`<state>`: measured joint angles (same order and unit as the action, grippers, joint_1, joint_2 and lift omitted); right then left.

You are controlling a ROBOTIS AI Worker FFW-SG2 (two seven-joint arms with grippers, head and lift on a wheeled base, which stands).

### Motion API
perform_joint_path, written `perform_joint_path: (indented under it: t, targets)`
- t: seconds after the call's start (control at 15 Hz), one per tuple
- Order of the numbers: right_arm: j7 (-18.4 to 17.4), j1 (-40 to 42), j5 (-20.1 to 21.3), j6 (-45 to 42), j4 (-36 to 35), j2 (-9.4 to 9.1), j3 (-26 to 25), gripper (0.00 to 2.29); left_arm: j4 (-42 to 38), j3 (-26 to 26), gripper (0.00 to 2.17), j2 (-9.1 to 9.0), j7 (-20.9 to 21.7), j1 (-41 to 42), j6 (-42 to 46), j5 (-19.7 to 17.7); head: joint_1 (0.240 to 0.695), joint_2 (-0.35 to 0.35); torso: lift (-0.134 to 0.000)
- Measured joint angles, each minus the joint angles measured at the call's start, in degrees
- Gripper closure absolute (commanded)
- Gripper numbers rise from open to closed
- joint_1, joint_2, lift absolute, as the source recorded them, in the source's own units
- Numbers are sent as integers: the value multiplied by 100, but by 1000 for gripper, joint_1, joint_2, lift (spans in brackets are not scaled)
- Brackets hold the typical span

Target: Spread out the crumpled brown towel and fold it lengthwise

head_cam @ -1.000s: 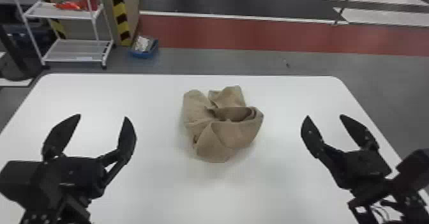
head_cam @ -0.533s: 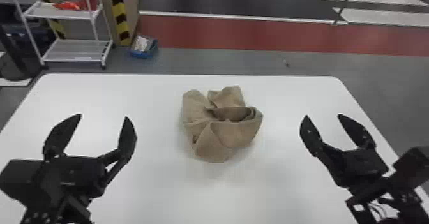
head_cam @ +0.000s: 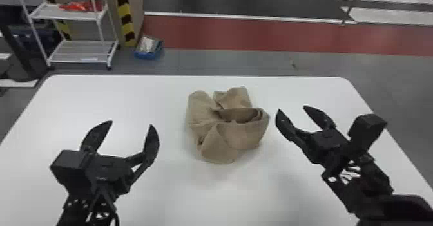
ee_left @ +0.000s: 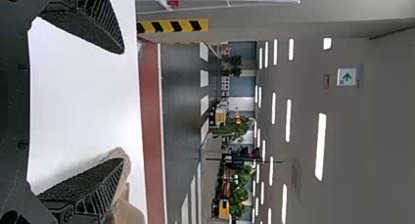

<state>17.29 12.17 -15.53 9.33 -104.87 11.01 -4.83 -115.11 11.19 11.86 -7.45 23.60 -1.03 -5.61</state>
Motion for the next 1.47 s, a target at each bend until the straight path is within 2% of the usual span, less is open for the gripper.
perform_joint_path:
  t: [0.33,0.53,0.67,0.8,0.93,1.07,1.13,1.47]
  targets:
    - [181,-894,14,-26,1197,-3,395,228,241,587,211,-59,8,-509,-477,84,695,-110,-124]
    - [512,-1153,-47,-22,1653,-9,464,299,398,926,215,-112,8,-720,-660,102,695,-133,-124]
    - [722,-1260,-116,-2,1884,-7,450,701,491,1074,215,-125,8,-795,-681,102,695,-144,-124]
    - [936,-1299,-142,119,1956,-3,420,1544,513,1156,215,-131,4,-824,-684,133,695,-152,-124]
    - [1101,-1267,-194,345,1862,-2,349,2034,516,1169,215,-127,-1,-821,-700,147,695,-151,-124]
    - [1188,-1212,-240,483,1685,-2,276,2047,513,1157,215,-111,-9,-793,-718,148,695,-152,-124]
    - [1227,-1184,-251,537,1568,-2,252,2128,499,1143,215,-103,-12,-775,-720,148,695,-150,-124]
    - [1170,-921,-199,1100,603,-2,190,2135,422,1101,211,-80,-34,-706,-720,148,695,-133,-124]
